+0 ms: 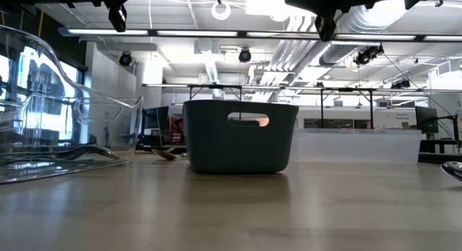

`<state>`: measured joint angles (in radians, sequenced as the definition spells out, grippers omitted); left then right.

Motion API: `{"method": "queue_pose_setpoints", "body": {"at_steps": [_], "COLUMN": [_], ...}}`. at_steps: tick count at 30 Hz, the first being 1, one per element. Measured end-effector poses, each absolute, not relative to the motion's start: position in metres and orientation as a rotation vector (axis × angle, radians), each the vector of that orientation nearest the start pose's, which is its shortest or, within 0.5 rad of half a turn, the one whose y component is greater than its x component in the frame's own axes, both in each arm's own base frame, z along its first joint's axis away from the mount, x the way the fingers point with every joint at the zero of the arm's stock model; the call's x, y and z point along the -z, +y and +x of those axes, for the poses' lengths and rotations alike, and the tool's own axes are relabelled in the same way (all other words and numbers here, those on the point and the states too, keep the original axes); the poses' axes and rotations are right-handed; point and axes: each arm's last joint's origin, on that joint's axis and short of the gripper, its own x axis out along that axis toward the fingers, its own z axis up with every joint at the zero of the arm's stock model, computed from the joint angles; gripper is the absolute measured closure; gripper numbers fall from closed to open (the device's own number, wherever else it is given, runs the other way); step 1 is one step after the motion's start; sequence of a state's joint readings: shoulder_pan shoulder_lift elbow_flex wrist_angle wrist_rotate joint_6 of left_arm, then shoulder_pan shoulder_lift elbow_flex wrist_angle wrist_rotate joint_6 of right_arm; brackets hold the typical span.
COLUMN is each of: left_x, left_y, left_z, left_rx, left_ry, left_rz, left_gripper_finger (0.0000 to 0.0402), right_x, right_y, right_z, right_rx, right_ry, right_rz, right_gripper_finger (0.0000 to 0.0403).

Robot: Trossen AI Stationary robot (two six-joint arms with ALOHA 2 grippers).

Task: Sort silverware by color (type)
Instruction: Put the light blue spoon into the blue bin

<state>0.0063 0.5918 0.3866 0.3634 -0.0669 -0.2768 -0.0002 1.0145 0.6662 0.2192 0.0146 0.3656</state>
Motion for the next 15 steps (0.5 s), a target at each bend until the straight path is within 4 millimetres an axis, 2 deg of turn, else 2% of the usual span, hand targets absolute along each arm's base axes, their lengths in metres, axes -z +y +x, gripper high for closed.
{"method": "queue_pose_setpoints", "body": {"at_steps": [9, 15], "left_x": [-0.2749, -0.2747], "left_y": [0.0029, 0.0029], "left_z": [0.1483, 0.1484], "left_rx": [-0.051, -0.051], "left_ry": [-0.168, -0.167], "left_rz": [-0.281, -0.281], "left_gripper_finger": [0.0401, 0.0401], "right_x": [-0.2875, -0.2835], "right_y": [-0.0017, -0.0017], "right_z": [0.2272, 0.2265], "right_rx": [0.081, 0.092], "right_ry": [0.123, 0.164], "right_rz": [0.373, 0.398], "right_gripper_finger": [0.0258, 0.0223]}}
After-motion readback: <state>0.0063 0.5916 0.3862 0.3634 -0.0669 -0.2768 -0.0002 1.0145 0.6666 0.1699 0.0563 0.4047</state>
